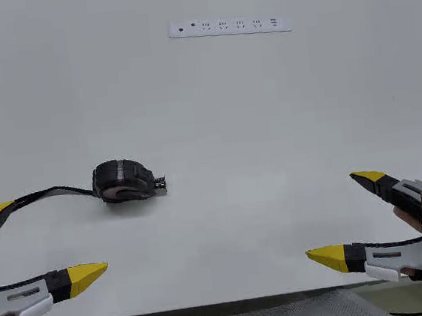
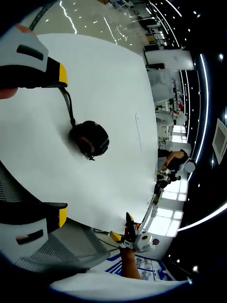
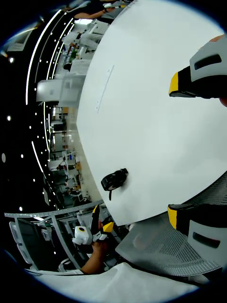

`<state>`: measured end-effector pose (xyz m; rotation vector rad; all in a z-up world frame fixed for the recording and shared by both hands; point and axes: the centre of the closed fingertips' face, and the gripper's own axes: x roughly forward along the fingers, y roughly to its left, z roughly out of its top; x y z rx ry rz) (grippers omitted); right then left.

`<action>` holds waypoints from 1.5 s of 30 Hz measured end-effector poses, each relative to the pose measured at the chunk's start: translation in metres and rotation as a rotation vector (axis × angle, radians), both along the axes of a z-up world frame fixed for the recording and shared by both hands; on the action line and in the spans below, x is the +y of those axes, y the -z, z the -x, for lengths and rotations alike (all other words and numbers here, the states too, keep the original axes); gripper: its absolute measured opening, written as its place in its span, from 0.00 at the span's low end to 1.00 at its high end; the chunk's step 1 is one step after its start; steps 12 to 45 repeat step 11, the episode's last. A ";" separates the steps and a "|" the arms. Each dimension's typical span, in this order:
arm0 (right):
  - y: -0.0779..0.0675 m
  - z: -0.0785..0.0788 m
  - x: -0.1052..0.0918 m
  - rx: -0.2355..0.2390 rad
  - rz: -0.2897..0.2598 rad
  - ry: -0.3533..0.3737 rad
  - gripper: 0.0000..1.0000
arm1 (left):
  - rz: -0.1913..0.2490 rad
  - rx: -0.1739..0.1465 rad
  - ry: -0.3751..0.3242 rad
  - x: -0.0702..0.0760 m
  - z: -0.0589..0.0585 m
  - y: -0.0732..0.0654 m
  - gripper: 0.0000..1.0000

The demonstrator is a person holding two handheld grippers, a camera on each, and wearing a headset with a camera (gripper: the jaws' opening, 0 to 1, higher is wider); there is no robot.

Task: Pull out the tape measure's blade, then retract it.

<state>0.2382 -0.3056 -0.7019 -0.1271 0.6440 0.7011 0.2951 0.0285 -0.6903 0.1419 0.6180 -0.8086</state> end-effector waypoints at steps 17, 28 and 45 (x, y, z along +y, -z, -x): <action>0.000 0.001 -0.001 0.002 0.004 0.001 0.94 | 0.000 -0.013 -0.005 0.002 -0.003 -0.001 0.99; 0.000 0.001 -0.001 0.002 0.004 0.001 0.94 | 0.000 -0.013 -0.005 0.002 -0.003 -0.001 0.99; 0.000 0.001 -0.001 0.002 0.004 0.001 0.94 | 0.000 -0.013 -0.005 0.002 -0.003 -0.001 0.99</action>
